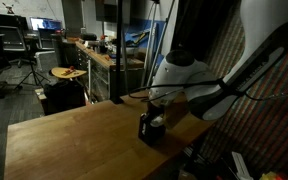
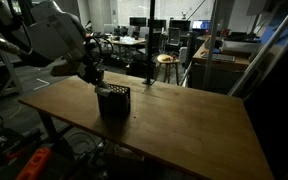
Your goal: Pick up the white towel and push it down into the black basket
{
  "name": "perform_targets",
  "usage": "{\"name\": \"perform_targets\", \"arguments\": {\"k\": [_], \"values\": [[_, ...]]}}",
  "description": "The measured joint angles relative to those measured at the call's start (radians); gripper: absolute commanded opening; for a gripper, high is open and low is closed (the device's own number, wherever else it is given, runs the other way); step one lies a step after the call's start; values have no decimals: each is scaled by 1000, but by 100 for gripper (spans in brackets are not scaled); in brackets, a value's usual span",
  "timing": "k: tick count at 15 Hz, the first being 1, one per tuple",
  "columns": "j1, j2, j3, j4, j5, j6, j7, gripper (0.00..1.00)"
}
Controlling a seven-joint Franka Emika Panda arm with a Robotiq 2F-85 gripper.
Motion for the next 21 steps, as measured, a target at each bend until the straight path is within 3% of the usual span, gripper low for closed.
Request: {"name": "perform_targets", "arguments": {"k": [8,10,14,21], "values": [[0,3,-8,0,129,-1,-170,10],[0,4,-8,0,165,-2,-216,14],[1,7,-7,0,242,-2,-311,8],[3,10,-4,0,376,-2,-457,9]]}}
